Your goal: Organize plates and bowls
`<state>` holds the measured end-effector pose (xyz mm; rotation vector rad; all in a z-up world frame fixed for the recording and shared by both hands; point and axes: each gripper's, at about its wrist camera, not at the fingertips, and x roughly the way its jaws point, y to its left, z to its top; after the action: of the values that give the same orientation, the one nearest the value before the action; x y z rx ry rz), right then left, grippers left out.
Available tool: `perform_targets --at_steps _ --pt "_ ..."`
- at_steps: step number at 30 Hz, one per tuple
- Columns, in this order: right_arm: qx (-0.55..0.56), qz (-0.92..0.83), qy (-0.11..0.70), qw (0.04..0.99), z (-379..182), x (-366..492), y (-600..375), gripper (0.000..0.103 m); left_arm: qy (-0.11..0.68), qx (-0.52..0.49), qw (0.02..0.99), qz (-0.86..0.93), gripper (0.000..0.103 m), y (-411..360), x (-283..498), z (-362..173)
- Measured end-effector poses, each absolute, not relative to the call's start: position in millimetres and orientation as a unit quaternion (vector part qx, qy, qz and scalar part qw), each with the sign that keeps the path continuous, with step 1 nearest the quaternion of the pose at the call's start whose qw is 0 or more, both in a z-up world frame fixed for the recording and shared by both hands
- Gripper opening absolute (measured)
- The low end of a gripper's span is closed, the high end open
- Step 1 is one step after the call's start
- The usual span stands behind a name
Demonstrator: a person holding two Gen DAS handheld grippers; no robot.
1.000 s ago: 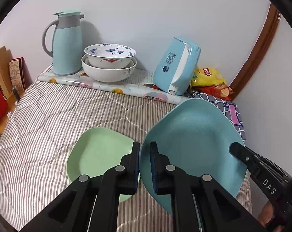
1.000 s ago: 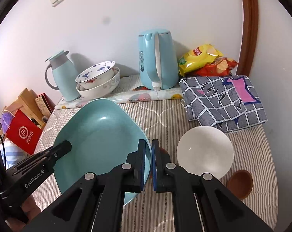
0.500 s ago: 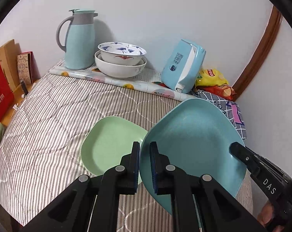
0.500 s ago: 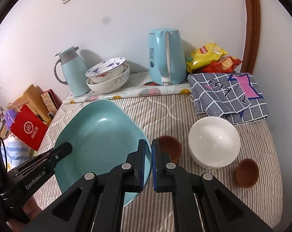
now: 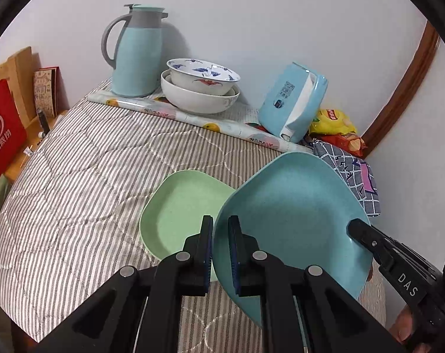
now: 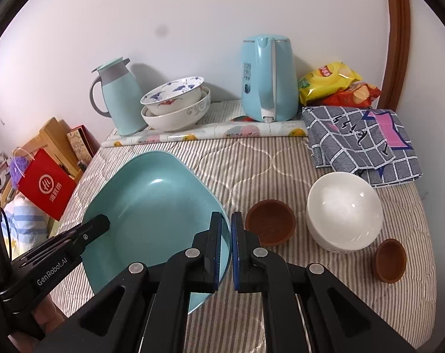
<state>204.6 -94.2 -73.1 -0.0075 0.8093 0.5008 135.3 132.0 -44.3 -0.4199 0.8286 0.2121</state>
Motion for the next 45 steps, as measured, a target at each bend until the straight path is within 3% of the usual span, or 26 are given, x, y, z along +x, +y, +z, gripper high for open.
perform_targets --at_steps 45 --pt "-0.071 0.296 0.441 0.844 -142 276 9 0.009 0.460 -0.239 0.836 0.177 0.011 199 173 -122"
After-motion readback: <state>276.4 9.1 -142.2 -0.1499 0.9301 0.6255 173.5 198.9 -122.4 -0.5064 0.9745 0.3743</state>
